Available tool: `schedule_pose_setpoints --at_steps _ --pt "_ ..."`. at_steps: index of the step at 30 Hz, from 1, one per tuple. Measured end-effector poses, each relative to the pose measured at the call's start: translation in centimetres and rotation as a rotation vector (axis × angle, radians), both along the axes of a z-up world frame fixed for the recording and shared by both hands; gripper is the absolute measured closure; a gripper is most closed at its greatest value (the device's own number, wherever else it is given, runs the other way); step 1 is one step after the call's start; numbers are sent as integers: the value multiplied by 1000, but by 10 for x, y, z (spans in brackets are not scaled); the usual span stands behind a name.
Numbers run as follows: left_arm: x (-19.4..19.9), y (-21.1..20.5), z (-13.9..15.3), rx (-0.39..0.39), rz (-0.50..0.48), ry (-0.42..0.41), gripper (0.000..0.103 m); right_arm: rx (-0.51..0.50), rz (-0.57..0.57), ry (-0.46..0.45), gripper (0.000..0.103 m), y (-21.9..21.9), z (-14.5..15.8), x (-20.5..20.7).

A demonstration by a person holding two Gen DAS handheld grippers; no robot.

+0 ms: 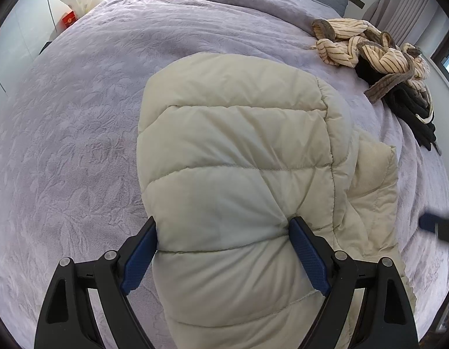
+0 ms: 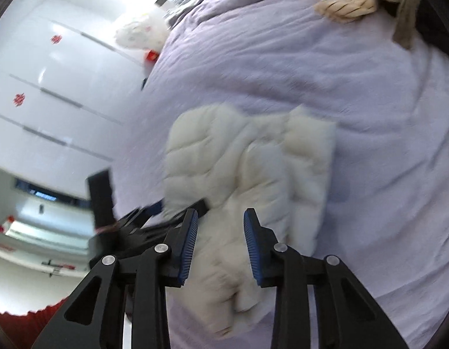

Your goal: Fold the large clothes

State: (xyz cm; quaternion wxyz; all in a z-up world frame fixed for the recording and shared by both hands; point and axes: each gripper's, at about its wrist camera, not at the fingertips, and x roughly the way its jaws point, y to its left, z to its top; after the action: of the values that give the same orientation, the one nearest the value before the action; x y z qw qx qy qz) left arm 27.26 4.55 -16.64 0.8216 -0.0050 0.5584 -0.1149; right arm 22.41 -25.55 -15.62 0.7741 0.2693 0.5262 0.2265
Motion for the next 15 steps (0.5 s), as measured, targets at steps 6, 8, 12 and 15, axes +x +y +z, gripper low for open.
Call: schedule_pose_setpoints --at_steps 6,8,12,15 --pt "0 9 4 -29 17 13 14 -110 81 71 67 27 -25 -45" --pt "-5 16 11 -40 19 13 14 -166 94 103 67 28 -47 -52" --pt "-33 34 33 -61 18 -28 14 -138 51 161 67 18 -75 -56" --pt "-58 45 38 -105 13 -24 14 -115 38 169 67 16 -83 -56"
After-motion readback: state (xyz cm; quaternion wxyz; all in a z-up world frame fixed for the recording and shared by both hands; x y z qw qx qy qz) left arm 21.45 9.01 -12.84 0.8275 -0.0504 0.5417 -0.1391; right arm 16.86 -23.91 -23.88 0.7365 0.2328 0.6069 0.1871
